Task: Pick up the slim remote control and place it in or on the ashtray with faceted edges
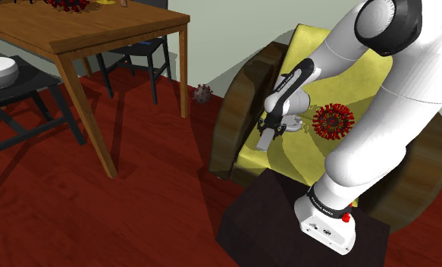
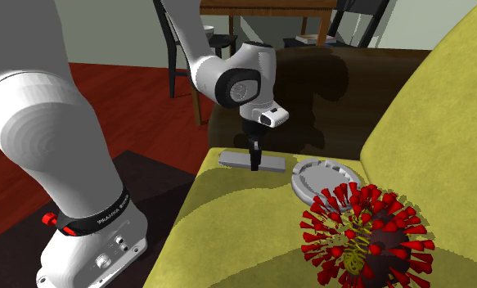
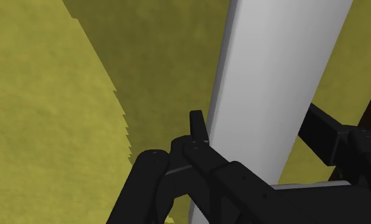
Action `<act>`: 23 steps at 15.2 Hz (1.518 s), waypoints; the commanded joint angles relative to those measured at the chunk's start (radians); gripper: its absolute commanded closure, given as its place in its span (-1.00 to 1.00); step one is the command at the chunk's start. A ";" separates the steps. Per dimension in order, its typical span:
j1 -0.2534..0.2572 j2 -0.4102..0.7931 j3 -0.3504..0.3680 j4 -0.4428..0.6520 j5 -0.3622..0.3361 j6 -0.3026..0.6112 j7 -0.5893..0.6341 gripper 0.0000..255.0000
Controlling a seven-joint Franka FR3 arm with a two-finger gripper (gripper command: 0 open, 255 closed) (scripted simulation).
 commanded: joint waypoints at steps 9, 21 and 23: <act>0.000 0.001 0.000 0.000 0.000 0.000 0.000 1.00; 0.000 -0.195 -0.011 0.002 -0.065 -0.196 0.043 1.00; -0.002 -0.225 -0.010 0.007 -0.071 -0.229 0.047 1.00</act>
